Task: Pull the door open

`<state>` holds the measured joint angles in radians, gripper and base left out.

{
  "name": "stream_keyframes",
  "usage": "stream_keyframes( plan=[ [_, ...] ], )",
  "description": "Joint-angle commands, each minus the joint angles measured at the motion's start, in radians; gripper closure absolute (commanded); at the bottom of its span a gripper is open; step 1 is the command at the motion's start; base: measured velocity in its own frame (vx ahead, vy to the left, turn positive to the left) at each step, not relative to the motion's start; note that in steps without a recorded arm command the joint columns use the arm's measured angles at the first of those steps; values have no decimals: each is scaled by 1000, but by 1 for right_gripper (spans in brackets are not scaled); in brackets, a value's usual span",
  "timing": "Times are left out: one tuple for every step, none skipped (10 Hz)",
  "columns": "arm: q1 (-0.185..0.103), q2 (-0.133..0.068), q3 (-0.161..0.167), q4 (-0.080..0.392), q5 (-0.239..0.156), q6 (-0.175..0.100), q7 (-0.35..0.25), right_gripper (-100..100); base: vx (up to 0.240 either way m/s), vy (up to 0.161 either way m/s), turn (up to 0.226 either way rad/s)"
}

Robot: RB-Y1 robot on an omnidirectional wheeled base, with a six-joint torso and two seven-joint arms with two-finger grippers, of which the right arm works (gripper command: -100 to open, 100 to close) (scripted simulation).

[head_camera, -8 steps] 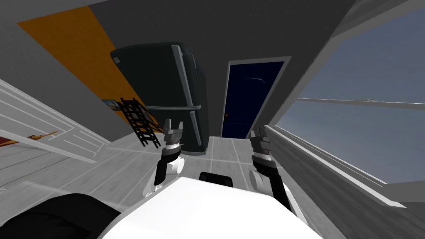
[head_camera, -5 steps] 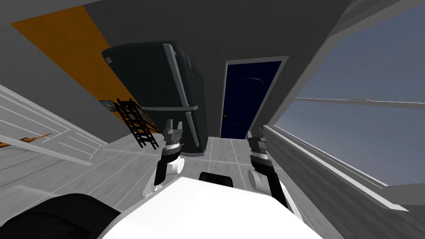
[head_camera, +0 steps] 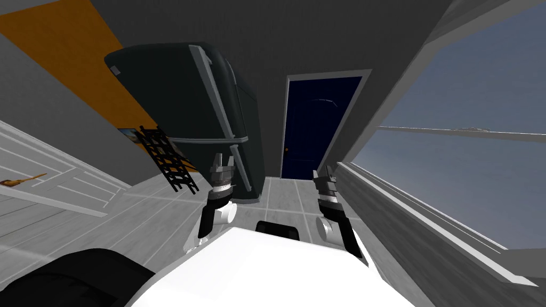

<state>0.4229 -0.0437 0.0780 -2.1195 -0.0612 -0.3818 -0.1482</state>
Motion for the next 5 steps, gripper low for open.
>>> stream_keyframes(
  plan=[
    [-10, -12, 10, 30, -35, 2, -38, -100, 130, -96, -5],
    [-14, -16, 13, 41, -46, 2, -49, -100, 114, -82, 0],
    [-23, -22, 19, 63, -68, 3, -72, -100, 118, -80, -3],
    [-28, -25, 23, 75, -80, 3, -85, -100, 105, -65, 3],
    [-33, -27, 26, 87, -92, 4, -97, -100, 85, -41, 2]
  ],
)
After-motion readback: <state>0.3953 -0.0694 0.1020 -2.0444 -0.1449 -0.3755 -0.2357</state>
